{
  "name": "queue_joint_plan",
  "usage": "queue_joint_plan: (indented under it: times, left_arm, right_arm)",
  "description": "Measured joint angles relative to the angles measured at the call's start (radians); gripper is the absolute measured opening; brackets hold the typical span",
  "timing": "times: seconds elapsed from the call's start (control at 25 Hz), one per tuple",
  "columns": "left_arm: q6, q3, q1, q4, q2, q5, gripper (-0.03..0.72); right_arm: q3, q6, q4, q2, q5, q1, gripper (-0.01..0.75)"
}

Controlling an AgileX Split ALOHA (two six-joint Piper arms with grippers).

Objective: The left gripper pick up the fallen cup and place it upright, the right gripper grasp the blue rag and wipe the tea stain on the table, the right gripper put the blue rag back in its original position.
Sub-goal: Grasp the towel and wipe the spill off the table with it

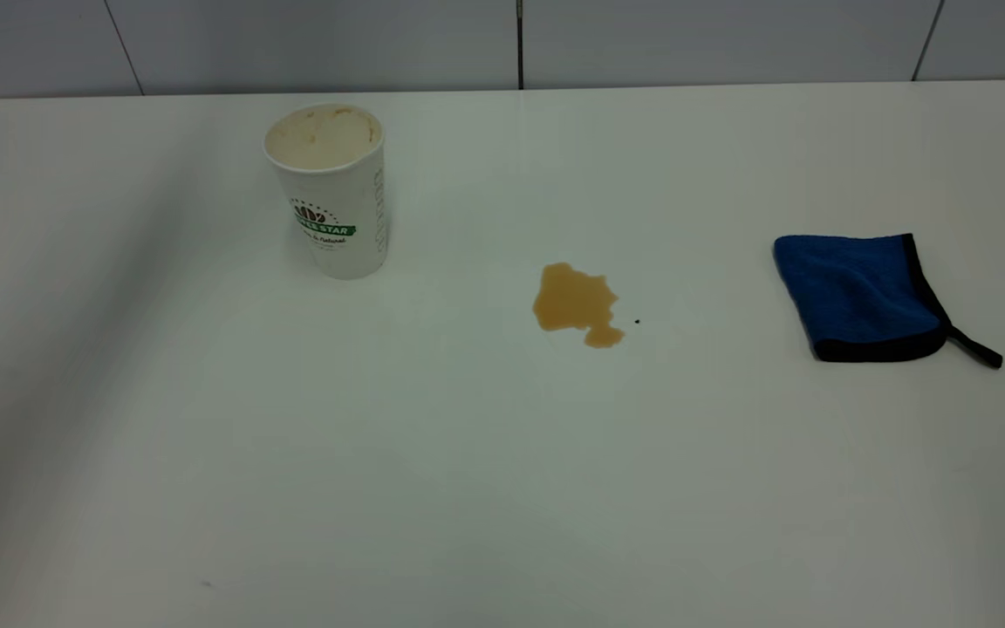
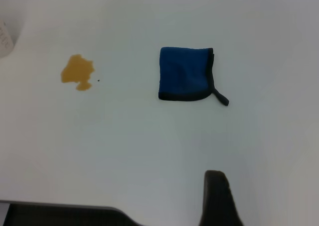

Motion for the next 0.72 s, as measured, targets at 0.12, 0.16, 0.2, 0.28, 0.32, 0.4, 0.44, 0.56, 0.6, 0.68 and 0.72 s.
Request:
queue_joint_plan:
  times: [0.12,0.16,0.2,0.28,0.32,0.4,0.44,0.56,0.6,0.68,0.72]
  left_arm:
    - [-0.017,-0.006,0.0,0.0,-0.086,0.0,0.564]
    - [-0.023,-0.006,0.0,0.0,-0.117,0.0,0.564]
    - [-0.029,-0.006,-0.003,0.001,-0.143,0.0,0.564]
    - [-0.033,-0.006,-0.015,0.004,-0.205,0.0,0.564]
    - [-0.036,-0.006,-0.026,0.005,-0.236,0.0,0.564]
    - [-0.038,-0.006,-0.054,0.022,-0.292,0.0,0.564]
    - [-0.042,-0.006,-0.075,0.039,-0.32,0.0,0.564]
    - [-0.059,-0.006,-0.149,0.141,-0.392,0.0,0.564]
    - [-0.067,0.0,-0.177,0.182,-0.416,0.0,0.564]
    - [-0.072,0.048,-0.227,0.256,-0.465,0.0,0.564]
    - [-0.072,0.088,-0.252,0.281,-0.495,0.0,0.564]
  right_arm:
    - [0.0,0.0,0.0,0.0,0.0,0.0,0.534]
    - [0.0,0.0,0.0,0.0,0.0,0.0,0.534]
    - [0.0,0.0,0.0,0.0,0.0,0.0,0.534]
    - [0.0,0.0,0.0,0.0,0.0,0.0,0.534]
    - [0.0,0.0,0.0,0.0,0.0,0.0,0.534]
    - [0.0,0.0,0.0,0.0,0.0,0.0,0.534]
    - [0.0,0.0,0.0,0.0,0.0,0.0,0.534]
    - [0.0,0.0,0.0,0.0,0.0,0.0,0.534]
    - [0.0,0.0,0.0,0.0,0.0,0.0,0.534]
    - [0.0,0.0,0.0,0.0,0.0,0.0,0.534]
    - [0.0,0.0,0.0,0.0,0.0,0.0,0.534]
